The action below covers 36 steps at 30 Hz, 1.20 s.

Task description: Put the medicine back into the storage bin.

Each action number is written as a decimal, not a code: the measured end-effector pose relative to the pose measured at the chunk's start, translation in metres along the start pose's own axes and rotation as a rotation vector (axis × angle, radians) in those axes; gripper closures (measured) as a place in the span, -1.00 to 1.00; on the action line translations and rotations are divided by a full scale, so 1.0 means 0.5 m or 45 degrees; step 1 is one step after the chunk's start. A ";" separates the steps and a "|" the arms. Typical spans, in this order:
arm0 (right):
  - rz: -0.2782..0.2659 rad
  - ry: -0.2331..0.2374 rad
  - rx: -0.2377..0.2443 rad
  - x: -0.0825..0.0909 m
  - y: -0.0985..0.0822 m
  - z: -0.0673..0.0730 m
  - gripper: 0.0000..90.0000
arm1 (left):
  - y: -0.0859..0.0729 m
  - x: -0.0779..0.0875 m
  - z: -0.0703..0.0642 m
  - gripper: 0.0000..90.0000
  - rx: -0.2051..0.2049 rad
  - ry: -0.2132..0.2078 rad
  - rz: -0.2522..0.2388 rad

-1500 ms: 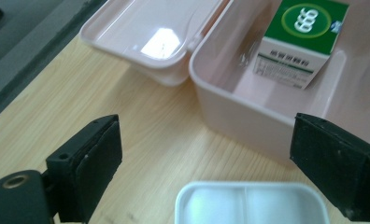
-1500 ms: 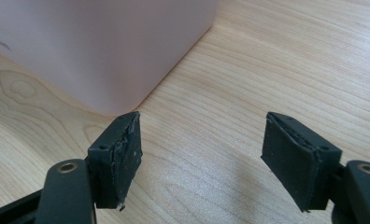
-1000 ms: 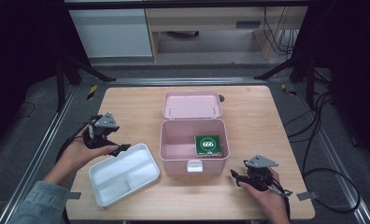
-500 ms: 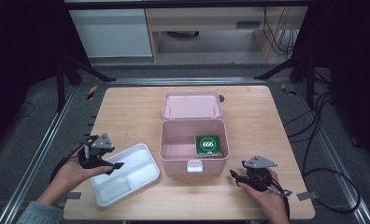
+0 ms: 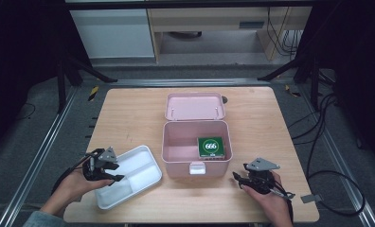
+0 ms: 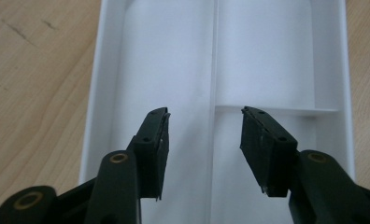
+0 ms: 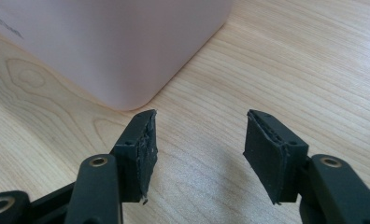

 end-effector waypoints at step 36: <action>0.010 0.010 0.000 -0.002 -0.002 0.001 -0.02 | -0.014 -0.060 -0.002 0.98 -0.051 -0.091 0.067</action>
Point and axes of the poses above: each handheld gripper's, and its own axes: x roughly backward along the jaws, y roughly out of its top, z roughly to its left, the point moved 8 cm from there along -x, roughly forward along the jaws, and after that the axes turned 4 degrees about -x, right-handed, at the moved point
